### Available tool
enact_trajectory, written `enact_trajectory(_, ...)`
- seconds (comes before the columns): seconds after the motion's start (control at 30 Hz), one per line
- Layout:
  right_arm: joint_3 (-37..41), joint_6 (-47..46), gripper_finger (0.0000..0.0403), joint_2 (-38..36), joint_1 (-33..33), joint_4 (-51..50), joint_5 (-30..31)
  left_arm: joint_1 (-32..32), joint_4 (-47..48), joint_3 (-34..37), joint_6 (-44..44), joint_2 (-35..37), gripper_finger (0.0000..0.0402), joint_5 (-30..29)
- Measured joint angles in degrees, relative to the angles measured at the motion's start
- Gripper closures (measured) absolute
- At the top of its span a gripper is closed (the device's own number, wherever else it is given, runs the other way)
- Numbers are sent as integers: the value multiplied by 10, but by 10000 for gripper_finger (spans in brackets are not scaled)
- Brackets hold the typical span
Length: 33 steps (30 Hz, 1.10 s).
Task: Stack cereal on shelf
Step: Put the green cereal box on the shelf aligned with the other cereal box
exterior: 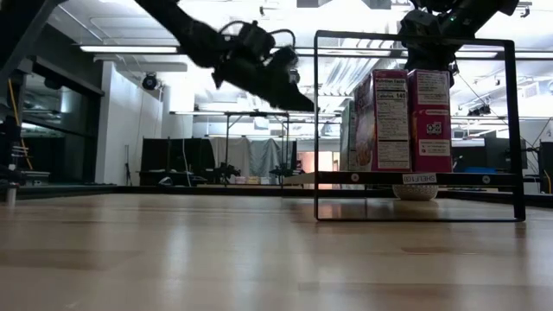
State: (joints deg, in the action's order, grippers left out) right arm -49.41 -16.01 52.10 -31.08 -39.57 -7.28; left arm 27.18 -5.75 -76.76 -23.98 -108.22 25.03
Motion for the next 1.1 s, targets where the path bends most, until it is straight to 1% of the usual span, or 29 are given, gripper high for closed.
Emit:
enact_trajectory(0.07,0,0,403,0,0,0,0,-19,-61,33,30,-7,399,-23)
enact_trajectory(0.1,0,0,403,0,0,0,0,-28,-90,41,41,-11,400,-46)
enact_trajectory(0.2,0,5,403,0,0,1,0,-54,-149,51,55,-17,401,-100)
enact_trajectory(0.4,0,-5,403,0,0,8,1,-80,-169,51,35,-20,401,-184)
enact_trajectory(0.47,0,-5,403,0,0,11,0,-80,-173,51,35,-20,401,-198)
enact_trajectory(0.6,0,-6,403,0,0,13,0,-73,-189,50,55,-29,401,-200)
enact_trajectory(0.63,0,-6,403,0,0,13,0,-71,-180,51,59,-32,401,-194)
enact_trajectory(0.77,0,-7,403,0,0,13,2,-71,-195,46,77,-62,401,-160)
enact_trajectory(0.83,0,-14,403,0,0,13,2,-74,-208,38,84,-73,401,-160)
enact_trajectory(1.03,0,-17,403,0,0,15,2,-77,-211,37,89,-74,401,-159)
enact_trajectory(1.1,0,-16,403,0,0,16,2,-77,-211,37,89,-74,401,-146)
